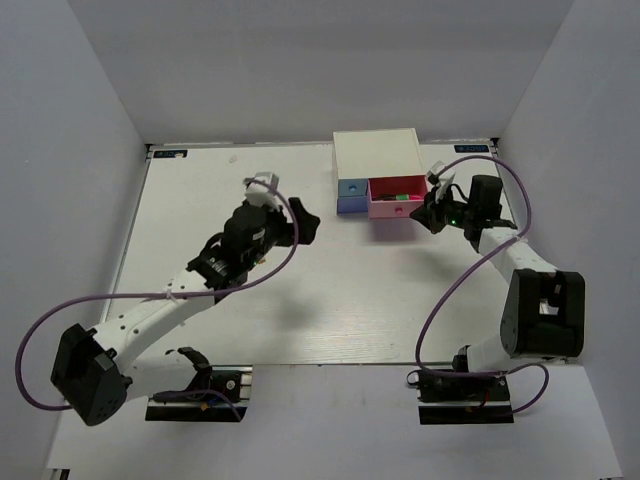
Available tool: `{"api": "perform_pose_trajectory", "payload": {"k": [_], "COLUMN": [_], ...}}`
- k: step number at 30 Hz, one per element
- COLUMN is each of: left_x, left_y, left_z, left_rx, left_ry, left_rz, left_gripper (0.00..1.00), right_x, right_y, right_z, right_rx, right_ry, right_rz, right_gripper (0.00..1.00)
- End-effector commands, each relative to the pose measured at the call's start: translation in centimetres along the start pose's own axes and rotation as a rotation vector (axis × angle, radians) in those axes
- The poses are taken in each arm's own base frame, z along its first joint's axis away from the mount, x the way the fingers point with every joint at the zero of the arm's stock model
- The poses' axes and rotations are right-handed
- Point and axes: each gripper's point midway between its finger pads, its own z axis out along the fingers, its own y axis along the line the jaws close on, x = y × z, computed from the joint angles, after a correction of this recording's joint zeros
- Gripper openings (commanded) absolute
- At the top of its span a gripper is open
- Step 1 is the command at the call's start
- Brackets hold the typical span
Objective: Sort the stationery into containers
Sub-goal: Place the pen in the drawer, then close the drawer in the storage box.
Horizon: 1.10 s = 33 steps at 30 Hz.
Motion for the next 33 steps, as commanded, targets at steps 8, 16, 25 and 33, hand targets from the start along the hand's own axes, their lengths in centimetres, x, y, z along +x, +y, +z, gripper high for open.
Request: {"api": "perform_pose_trajectory", "payload": {"k": [8,16,25,33], "left_x": [5.4,8.1,8.8,9.0], "left_y": [7.9,9.9,9.5,9.3], "left_z": [-4.9,-6.3,-5.8,-5.6], "left_rx": [-0.343,-0.473,-0.469,-0.470], "left_ry": [-0.033,-0.002,0.035,0.046], "left_rz": [-0.464,-0.616,-0.624,-0.632], "left_gripper": [0.99,0.99,0.99,0.99], "right_x": [-1.3,-2.9,-4.1,-4.6], "right_y": [-4.3,-4.3,-5.3,-6.2], "right_z": [1.5,3.3,5.5,7.1], "right_rx": [0.128,0.123,0.124,0.133], "right_ry": [0.013,-0.005,-0.008,-0.002], "right_rz": [-0.048,-0.079,-0.075,-0.095], "right_gripper": [0.03,0.03,0.04,0.06]}}
